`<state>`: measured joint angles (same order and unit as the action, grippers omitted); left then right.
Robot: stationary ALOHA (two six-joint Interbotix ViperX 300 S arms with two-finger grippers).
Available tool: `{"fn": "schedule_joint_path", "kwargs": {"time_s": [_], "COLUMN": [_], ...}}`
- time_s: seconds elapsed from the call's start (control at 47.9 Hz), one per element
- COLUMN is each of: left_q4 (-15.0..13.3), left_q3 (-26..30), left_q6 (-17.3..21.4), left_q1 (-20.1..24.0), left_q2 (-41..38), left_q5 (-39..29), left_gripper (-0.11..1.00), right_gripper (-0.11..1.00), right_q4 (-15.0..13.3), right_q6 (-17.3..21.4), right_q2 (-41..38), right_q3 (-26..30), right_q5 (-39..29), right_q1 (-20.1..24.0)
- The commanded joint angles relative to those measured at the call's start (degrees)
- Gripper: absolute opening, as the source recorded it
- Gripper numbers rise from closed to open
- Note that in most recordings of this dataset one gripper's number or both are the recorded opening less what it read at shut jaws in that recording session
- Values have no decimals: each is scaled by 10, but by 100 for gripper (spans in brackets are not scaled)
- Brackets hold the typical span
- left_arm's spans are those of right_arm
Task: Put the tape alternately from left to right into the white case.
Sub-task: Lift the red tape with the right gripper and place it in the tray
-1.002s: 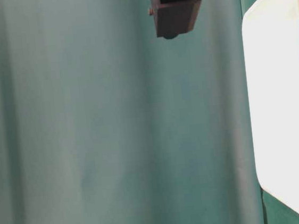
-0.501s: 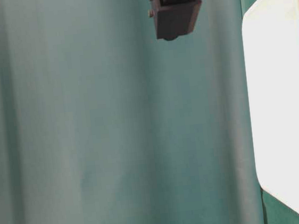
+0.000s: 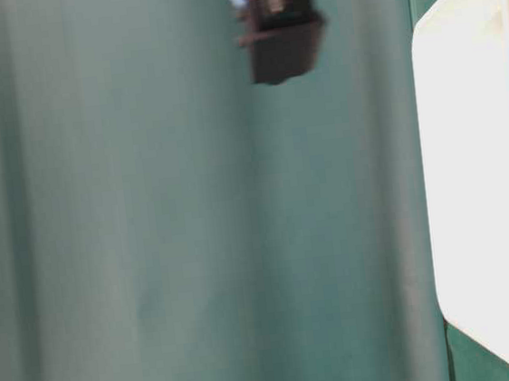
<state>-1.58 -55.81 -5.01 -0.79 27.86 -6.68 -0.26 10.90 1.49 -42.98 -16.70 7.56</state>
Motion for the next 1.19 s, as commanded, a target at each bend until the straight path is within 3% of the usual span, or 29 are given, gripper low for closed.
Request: {"fn": "schedule_joint_path", "kwargs": {"time_s": [0.0, 0.376, 0.501, 0.919, 1.169], "left_q4": [-1, -1, -1, -1, -1], "left_q3": [6, 6, 6, 6, 6], "left_q6": [0, 0, 0, -1, -1], "left_q1": [1, 2, 2, 2, 2], "left_q2": [2, 3, 3, 2, 2], "left_q5": [2, 2, 2, 3, 3], "left_gripper": [85, 84, 84, 84, 84], "right_gripper": [26, 26, 26, 26, 26], "right_q4": [-1, -1, -4, -54, -60], "right_q6": [2, 1, 0, -1, -3], "right_q2": [39, 83, 83, 82, 62], "right_q3": [22, 30, 32, 33, 34], "right_q5": [-7, -15, -16, -17, -16], "right_q1": [0, -33, -63, -180, -229]}}
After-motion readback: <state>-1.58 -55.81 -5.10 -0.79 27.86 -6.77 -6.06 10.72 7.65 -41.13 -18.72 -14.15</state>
